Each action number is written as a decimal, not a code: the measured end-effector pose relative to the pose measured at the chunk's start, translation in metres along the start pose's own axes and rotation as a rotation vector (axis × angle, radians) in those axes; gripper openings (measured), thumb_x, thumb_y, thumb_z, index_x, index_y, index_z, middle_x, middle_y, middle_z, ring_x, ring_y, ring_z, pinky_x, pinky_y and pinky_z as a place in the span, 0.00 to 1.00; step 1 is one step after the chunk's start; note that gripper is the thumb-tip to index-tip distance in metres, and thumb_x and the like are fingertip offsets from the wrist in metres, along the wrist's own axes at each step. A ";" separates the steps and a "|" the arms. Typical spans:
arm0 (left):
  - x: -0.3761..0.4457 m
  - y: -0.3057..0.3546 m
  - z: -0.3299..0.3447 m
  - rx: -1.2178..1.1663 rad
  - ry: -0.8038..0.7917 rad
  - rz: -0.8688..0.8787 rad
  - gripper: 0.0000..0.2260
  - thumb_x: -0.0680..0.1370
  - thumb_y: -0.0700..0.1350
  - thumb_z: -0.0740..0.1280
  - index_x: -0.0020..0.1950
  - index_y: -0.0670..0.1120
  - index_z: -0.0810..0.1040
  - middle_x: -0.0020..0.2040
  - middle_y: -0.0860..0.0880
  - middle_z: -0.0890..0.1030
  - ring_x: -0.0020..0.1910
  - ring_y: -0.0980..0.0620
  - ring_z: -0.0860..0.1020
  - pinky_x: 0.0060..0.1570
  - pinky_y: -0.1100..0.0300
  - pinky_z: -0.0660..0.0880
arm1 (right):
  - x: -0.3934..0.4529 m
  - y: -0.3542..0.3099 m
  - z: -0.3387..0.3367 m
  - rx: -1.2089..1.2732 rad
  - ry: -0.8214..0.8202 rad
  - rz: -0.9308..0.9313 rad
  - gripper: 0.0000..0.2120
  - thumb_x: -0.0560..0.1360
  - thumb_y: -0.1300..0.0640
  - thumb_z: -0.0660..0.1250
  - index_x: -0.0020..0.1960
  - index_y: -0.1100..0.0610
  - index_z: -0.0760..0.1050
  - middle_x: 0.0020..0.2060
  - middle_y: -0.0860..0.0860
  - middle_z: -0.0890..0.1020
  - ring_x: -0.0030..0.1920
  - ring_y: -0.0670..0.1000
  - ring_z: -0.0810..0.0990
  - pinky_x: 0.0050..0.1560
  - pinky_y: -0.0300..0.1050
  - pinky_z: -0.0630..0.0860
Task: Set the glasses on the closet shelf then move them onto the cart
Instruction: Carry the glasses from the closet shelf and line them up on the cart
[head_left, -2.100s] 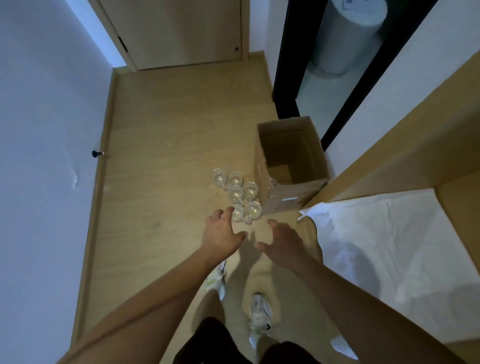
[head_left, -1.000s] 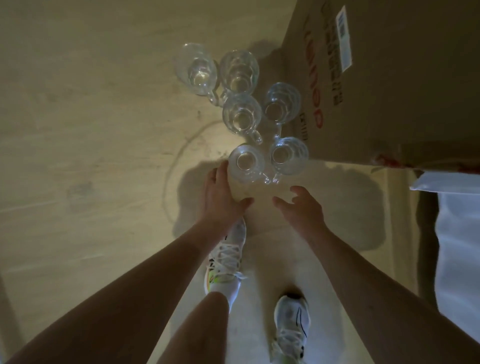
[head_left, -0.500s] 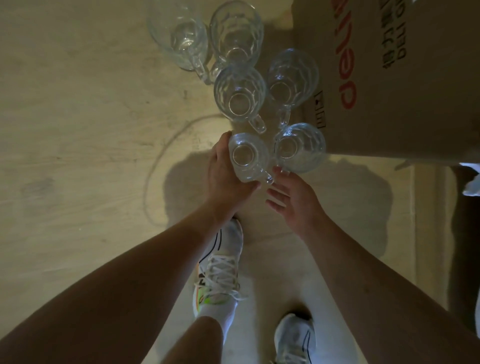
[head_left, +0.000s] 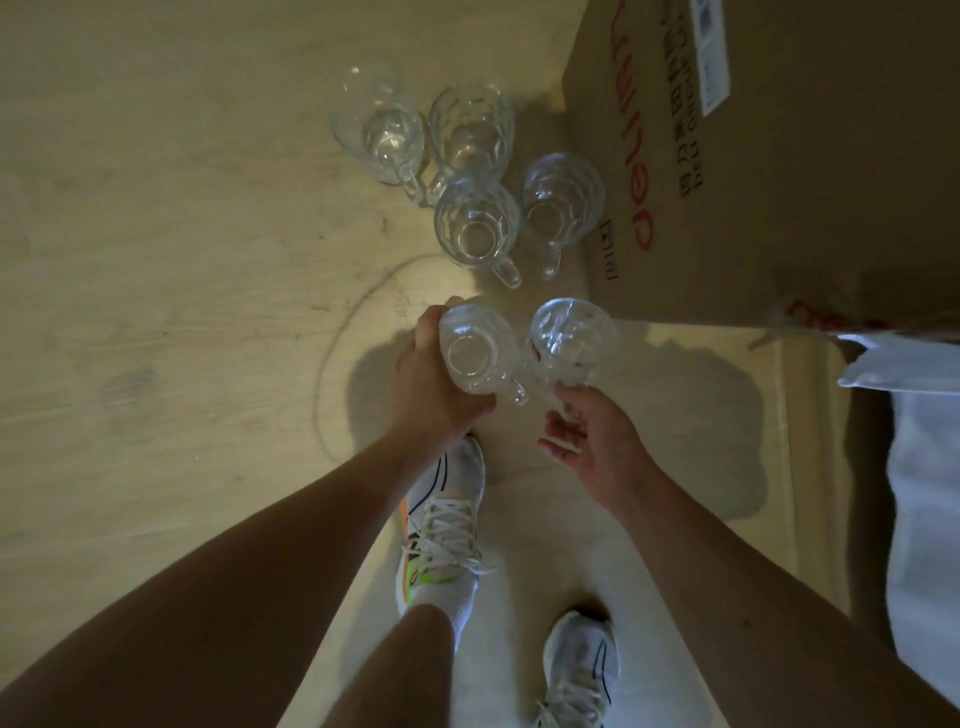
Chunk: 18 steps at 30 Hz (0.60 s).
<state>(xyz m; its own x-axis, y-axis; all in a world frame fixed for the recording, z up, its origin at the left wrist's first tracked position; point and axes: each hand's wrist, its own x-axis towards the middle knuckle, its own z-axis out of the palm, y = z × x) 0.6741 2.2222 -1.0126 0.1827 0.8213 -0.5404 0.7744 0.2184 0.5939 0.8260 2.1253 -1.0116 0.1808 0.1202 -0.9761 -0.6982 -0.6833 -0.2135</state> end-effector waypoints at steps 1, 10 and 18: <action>-0.007 0.008 -0.010 0.000 0.015 0.018 0.42 0.58 0.42 0.80 0.69 0.50 0.69 0.57 0.50 0.79 0.54 0.48 0.78 0.44 0.64 0.71 | -0.014 -0.001 -0.002 -0.011 0.009 0.005 0.05 0.77 0.56 0.70 0.47 0.54 0.75 0.39 0.51 0.75 0.40 0.50 0.76 0.44 0.50 0.79; -0.073 0.095 -0.120 0.005 0.039 0.080 0.43 0.57 0.54 0.76 0.71 0.53 0.66 0.60 0.50 0.78 0.57 0.46 0.78 0.52 0.55 0.75 | -0.157 -0.046 0.003 -0.111 -0.005 -0.081 0.07 0.77 0.55 0.71 0.43 0.54 0.74 0.34 0.50 0.75 0.37 0.50 0.75 0.49 0.51 0.76; -0.153 0.207 -0.265 -0.031 0.134 0.143 0.46 0.57 0.53 0.82 0.71 0.55 0.66 0.61 0.52 0.77 0.58 0.49 0.77 0.55 0.58 0.74 | -0.345 -0.114 0.026 -0.182 -0.096 -0.280 0.04 0.78 0.55 0.70 0.48 0.53 0.76 0.34 0.50 0.76 0.35 0.48 0.75 0.41 0.48 0.77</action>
<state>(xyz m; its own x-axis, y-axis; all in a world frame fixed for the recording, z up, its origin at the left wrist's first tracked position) 0.6457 2.2810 -0.6491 0.2060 0.9075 -0.3662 0.7269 0.1086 0.6781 0.8251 2.1801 -0.6521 0.2763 0.3825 -0.8817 -0.4937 -0.7306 -0.4717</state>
